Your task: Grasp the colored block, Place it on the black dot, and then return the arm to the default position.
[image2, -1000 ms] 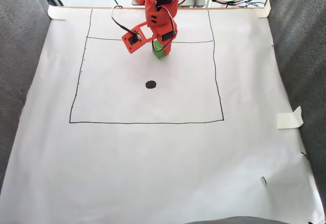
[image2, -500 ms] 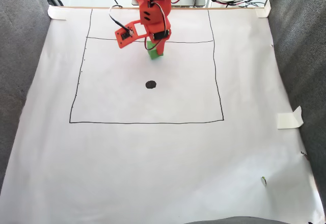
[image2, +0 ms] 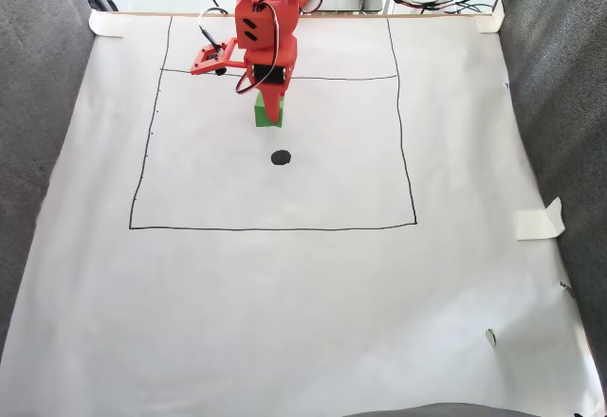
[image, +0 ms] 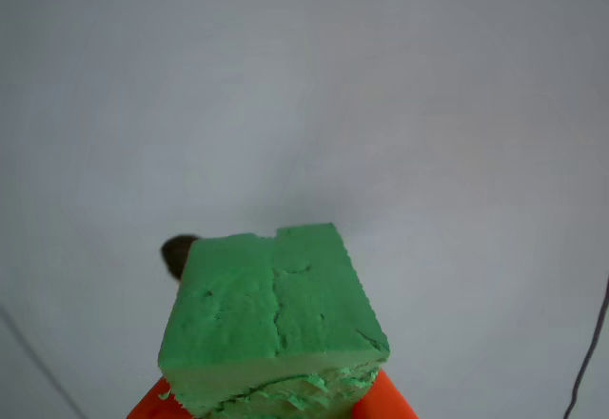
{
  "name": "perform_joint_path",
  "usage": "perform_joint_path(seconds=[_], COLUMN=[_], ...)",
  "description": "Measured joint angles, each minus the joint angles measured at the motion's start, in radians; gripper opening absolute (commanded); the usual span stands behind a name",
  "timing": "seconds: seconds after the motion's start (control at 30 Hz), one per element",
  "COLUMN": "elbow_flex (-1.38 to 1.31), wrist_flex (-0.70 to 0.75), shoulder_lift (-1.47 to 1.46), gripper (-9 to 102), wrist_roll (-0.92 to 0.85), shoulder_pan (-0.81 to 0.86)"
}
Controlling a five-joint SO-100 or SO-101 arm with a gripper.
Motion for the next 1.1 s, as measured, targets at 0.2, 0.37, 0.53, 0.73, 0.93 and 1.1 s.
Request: perform_joint_path(seconds=[0.2,0.37,0.53,0.73,0.93,1.1], elbow_flex=[-0.179,-0.357,-0.502,-0.716,-0.953,-0.992], wrist_flex=[0.14,0.268,0.348,0.483,0.568,0.558], shoulder_lift=[-0.083,-0.196,-0.264,-0.396,-0.5,-0.561], gripper=[0,0,0,0,0,0], wrist_roll=[0.069,0.087,0.097,0.103,0.11,0.106], shoulder_pan=[-0.029,-0.04,-0.035,-0.035,-0.021,-0.021])
